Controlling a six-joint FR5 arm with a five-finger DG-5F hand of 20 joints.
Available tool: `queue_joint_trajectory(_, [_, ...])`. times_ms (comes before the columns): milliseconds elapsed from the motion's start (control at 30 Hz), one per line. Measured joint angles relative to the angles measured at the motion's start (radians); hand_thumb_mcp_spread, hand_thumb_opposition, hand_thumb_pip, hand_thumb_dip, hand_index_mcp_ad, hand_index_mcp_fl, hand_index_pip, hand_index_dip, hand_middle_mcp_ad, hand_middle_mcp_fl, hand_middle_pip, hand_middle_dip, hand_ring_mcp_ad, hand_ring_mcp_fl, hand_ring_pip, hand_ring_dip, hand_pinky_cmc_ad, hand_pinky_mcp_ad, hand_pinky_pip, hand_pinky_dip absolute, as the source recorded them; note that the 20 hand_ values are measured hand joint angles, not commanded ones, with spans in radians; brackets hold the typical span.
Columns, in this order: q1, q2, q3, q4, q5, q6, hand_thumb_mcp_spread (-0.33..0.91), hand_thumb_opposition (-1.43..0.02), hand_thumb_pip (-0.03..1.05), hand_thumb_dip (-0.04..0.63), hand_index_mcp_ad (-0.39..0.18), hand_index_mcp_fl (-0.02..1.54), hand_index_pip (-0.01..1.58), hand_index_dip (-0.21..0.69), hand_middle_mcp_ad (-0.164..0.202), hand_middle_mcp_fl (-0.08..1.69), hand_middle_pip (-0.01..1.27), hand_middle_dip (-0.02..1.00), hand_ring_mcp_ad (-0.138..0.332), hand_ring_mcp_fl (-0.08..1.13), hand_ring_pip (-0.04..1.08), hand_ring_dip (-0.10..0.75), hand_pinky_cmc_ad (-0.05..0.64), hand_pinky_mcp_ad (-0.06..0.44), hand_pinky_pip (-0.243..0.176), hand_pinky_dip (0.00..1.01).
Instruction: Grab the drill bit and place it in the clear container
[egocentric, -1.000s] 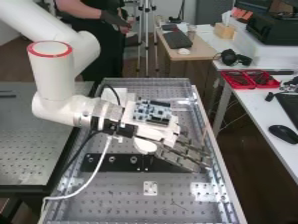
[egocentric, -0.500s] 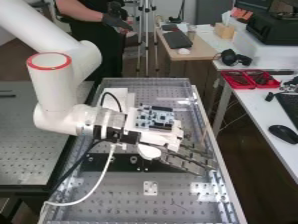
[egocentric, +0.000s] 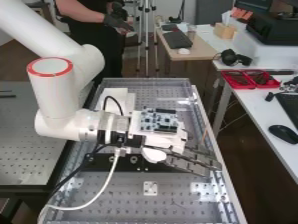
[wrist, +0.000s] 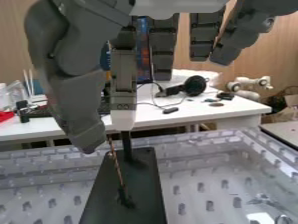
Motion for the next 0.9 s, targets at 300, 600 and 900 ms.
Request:
queue_joint_trajectory(300, [-0.004,-0.019,0.026,-0.015,-0.028,-0.007,0.56,-0.81,0.48,0.236,-0.106,0.34,1.32,0.279,0.091,0.20,0.13,0.19,0.197,0.04,0.08,0.010,0.312,0.138,-0.068,0.19])
queue_joint_trajectory(600, [-0.012,-0.029,0.037,-0.022,-0.049,-0.011,0.56,-0.82,0.46,0.237,-0.122,0.38,1.23,0.218,0.077,0.20,0.13,0.19,0.199,0.04,0.08,0.010,0.309,0.138,-0.068,0.19])
queue_joint_trajectory(900, [-0.017,-0.032,0.040,-0.013,-0.068,-0.050,0.56,-0.82,0.46,0.237,-0.138,0.47,1.17,0.188,0.075,0.21,0.14,0.19,0.195,0.04,0.09,0.016,0.311,0.136,-0.068,0.19])
